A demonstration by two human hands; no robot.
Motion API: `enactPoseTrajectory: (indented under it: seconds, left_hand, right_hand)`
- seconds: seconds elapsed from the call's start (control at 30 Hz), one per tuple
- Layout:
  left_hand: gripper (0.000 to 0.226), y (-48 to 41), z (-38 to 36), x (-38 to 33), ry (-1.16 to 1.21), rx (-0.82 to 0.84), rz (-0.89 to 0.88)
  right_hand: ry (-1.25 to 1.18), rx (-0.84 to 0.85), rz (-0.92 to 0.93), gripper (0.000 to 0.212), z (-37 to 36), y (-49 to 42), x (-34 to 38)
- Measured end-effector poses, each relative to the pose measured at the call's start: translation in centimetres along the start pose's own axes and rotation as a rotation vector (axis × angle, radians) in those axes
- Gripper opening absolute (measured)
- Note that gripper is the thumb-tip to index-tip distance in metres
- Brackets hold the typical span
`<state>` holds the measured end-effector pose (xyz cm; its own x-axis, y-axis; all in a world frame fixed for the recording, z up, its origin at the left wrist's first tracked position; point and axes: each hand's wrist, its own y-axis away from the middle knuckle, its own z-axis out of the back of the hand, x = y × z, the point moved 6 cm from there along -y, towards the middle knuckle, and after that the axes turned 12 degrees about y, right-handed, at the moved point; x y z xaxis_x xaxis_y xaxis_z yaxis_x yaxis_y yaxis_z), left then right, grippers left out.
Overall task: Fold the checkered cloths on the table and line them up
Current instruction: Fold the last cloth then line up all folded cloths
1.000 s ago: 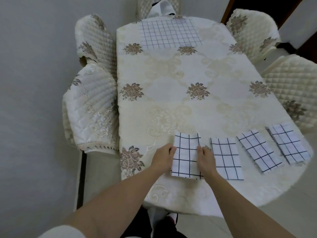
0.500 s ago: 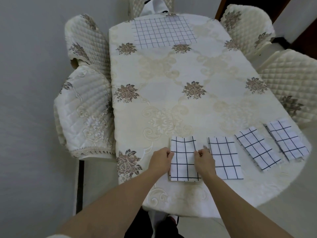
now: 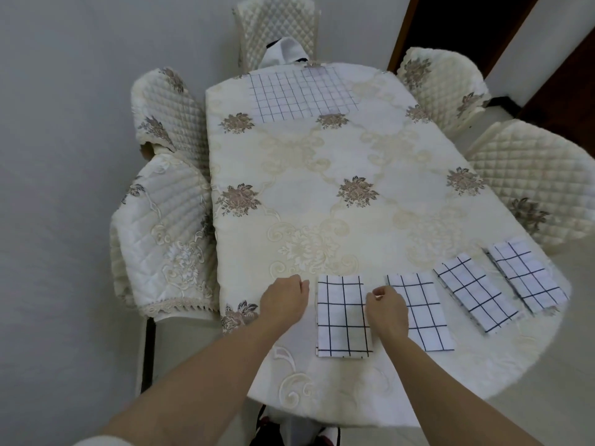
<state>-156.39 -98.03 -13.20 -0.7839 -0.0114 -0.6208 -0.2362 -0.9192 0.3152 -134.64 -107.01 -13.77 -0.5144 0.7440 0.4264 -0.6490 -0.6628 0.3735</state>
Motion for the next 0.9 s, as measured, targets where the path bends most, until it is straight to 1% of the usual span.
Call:
enactPoseTrajectory:
  seconds: [0.07, 0.17, 0.27, 0.4, 0.5, 0.63, 0.73, 0.9]
  left_hand:
    - [0.04, -0.7, 2.1, -1.2, -0.052, -0.023, -0.045]
    - [0.038, -1.8, 5.6, -4.1, -0.14, -0.063, -0.132]
    - [0.034, -2.5, 9.0, -7.9, -0.227, -0.121, -0.254]
    - [0.027, -2.6, 12.5, -13.2, -0.267, -0.2, -0.453]
    - [0.031, -2.4, 13.9, -16.6, -0.329, -0.212, -0.563]
    - [0.039, -2.0, 14.6, -20.4, -0.484, -0.236, -0.652]
    - [0.041, -1.6, 14.2, -22.7, -0.533, -0.244, -0.72]
    - [0.042, -0.8, 11.0, -26.2, -0.591, -0.181, -0.877]
  right_hand:
    - [0.005, -0.024, 0.031, 0.025, 1.5, -0.3, 1.2]
    - [0.041, -0.069, 0.118, 0.027, 4.5, -1.0, 3.7]
    - [0.09, -0.108, 0.212, 0.029, 8.0, -1.6, 6.5]
    - [0.185, -0.207, 0.331, 0.03, 13.1, -1.1, 9.9]
    - [0.283, -0.273, 0.381, 0.033, 16.4, -0.5, 11.4]
    - [0.417, -0.326, 0.383, 0.037, 19.7, 0.5, 12.1]
    - [0.473, -0.366, 0.371, 0.039, 21.5, 1.4, 11.5]
    - [0.512, -0.417, 0.299, 0.043, 23.9, 3.1, 8.0]
